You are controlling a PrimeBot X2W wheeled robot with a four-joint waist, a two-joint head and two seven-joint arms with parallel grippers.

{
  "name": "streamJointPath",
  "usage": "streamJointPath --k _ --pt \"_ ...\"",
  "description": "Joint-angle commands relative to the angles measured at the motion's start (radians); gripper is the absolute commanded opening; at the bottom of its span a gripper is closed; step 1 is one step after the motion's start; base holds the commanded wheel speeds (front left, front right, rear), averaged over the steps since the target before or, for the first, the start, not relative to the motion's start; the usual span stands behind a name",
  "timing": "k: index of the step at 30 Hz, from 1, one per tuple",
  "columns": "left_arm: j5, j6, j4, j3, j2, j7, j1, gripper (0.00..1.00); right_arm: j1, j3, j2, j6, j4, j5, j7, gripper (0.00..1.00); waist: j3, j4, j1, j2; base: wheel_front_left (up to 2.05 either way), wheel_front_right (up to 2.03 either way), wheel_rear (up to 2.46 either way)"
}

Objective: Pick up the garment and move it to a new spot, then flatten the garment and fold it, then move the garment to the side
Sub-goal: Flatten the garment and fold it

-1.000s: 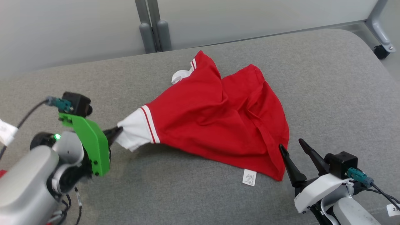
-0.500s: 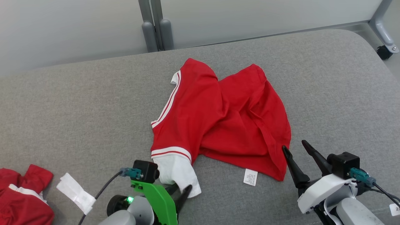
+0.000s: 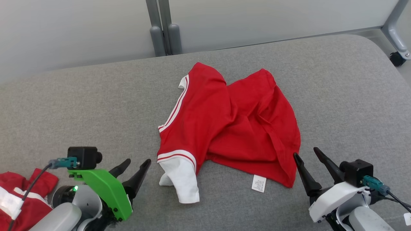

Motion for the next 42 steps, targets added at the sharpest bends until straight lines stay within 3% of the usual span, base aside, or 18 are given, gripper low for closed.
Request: streamJointPath --k 1,3,8,12,16,27,28,29,30,36,42 --pt "-0.033 -0.004 0.001 0.006 0.000 0.013 0.019 1.00 0.004 0.002 -0.002 -0.001 -0.001 0.001 -0.002 1.00 0.001 -0.006 0.0000 0.0000 0.00 0.00 0.00" --pt "-0.070 -0.024 0.030 0.001 -0.004 0.061 0.015 1.00 -0.006 0.006 -0.005 -0.001 0.000 0.003 -0.002 1.00 0.003 -0.012 0.0000 0.0000 0.00 0.00 0.00" --pt "-0.165 -0.109 0.173 -0.072 -0.016 0.303 -0.057 1.00 -0.032 0.027 -0.006 -0.001 0.006 0.005 -0.002 1.00 0.007 -0.040 0.0000 0.0000 0.00 0.00 0.00" --pt "-0.277 -0.164 0.286 -0.061 -0.076 0.426 -0.111 1.00 -0.038 0.036 -0.002 -0.001 0.013 0.008 -0.002 1.00 0.006 -0.060 0.0000 0.0000 0.00 0.00 0.00" --pt "-0.320 -0.187 0.370 -0.065 -0.105 0.516 -0.173 1.00 -0.052 0.045 0.000 -0.001 0.017 0.013 -0.002 1.00 0.014 -0.085 0.0000 0.0000 0.00 0.00 0.00" --pt "-0.309 -0.231 0.519 -0.076 -0.151 0.559 -0.248 1.00 -0.066 0.052 0.007 -0.001 0.026 0.018 -0.002 1.00 0.035 -0.140 0.0000 0.0000 0.00 0.00 0.00" --pt "-0.306 -0.233 0.525 -0.077 -0.153 0.558 -0.249 0.76 -0.065 0.051 0.007 -0.001 0.026 0.018 -0.002 1.00 0.035 -0.141 0.0000 0.0000 0.00 0.00 0.00" --pt "-0.303 -0.239 0.533 -0.077 -0.156 0.556 -0.254 0.35 -0.065 0.049 0.007 -0.001 0.026 0.018 -0.002 1.00 0.034 -0.143 0.0000 0.0000 0.00 0.00 0.00" --pt "-0.303 -0.241 0.538 -0.077 -0.157 0.556 -0.258 0.00 -0.064 0.046 0.007 -0.001 0.026 0.017 -0.002 1.00 0.034 -0.143 0.0000 0.0000 0.00 0.00 0.00" --pt "-0.286 -0.260 0.529 -0.083 -0.120 0.583 -0.278 0.00 -0.041 0.024 0.005 -0.001 0.029 0.010 -0.002 1.00 0.018 -0.124 0.0000 0.0000 0.00 0.00 0.00" --pt "-0.205 -0.233 0.451 -0.132 -0.014 0.656 -0.310 0.00 -0.019 0.011 0.002 -0.001 0.027 0.004 -0.002 1.00 -0.007 -0.084 0.0000 0.0000 0.00 0.00 0.00"
